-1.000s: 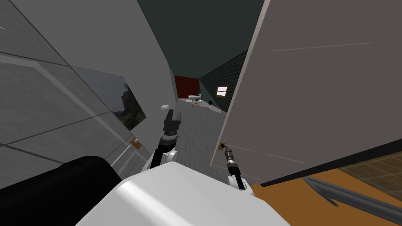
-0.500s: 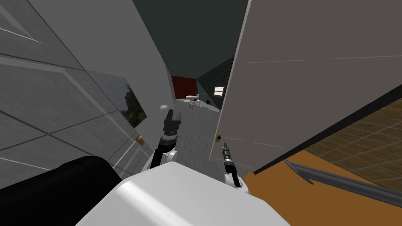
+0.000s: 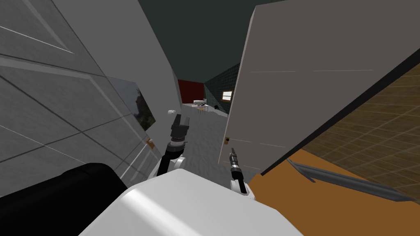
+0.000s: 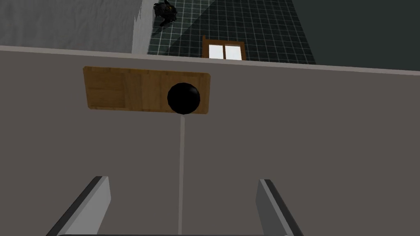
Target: Push the door open
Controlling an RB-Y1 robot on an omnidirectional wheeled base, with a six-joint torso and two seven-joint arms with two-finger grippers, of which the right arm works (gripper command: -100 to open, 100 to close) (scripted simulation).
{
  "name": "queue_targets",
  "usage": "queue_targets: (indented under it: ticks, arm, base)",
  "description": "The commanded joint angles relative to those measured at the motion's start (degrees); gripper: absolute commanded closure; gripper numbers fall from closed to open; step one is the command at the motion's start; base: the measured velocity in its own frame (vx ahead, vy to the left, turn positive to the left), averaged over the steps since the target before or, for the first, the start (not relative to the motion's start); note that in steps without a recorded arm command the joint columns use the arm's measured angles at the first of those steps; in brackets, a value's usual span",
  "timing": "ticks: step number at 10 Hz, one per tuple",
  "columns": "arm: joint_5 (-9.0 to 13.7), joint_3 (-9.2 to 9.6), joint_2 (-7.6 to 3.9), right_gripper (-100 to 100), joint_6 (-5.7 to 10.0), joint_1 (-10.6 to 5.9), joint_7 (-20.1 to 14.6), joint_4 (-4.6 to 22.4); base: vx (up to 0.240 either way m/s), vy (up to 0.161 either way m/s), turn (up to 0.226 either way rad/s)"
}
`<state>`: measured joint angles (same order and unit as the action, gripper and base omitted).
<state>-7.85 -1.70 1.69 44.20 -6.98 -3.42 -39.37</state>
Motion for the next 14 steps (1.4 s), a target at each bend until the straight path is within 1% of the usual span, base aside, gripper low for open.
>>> queue_targets:
  ticks: [1, 3, 4, 5, 7, 8, 9, 10, 11, 14]
  arm:
    - [0.1, -0.15, -1.72, -100, 0.19, 0.02, 0.1, 0.1]
    - [0.2, -0.34, -2.8, -100, 0.43, 0.04, 0.2, 0.2]
    - [0.2, -0.45, -3.05, -100, 0.56, 0.05, 0.2, 0.3]
    - [0.3, -0.56, -3.07, -100, 0.7, 0.07, 0.3, 0.4]
    - [0.4, -0.76, -2.44, -100, 0.96, 0.09, 0.4, 0.5]
    - [0.4, -0.89, -1.51, -100, 1.12, 0.11, 0.5, 0.6]
    - [0.5, -1.0, -0.29, -100, 1.26, 0.12, 0.5, 0.7]
    - [0.5, -0.95, -0.98, -100, 1.33, 0.07, 0.5, 0.9]
    - [0.5, -0.95, -0.98, 100, 1.33, 0.07, 0.5, 0.9]
    - [0.5, -0.95, -0.98, 100, 1.33, 0.07, 0.5, 0.9]
  base:
    - [0.086, -0.023, 0.026]
    - [0.237, 0.017, 0.029]
    - [0.221, -0.009, 0.013]
    - [0.202, 0.008, 0.038]
    - [0.188, 0.06, 0.017]
    - [0.186, 0.069, 0.025]
    - [0.197, 0.057, 0.02]
    - [0.08, 0.021, -0.017]
    - [-0.02, 0.0, 0.013]
    - [-0.02, -0.006, 0.007]
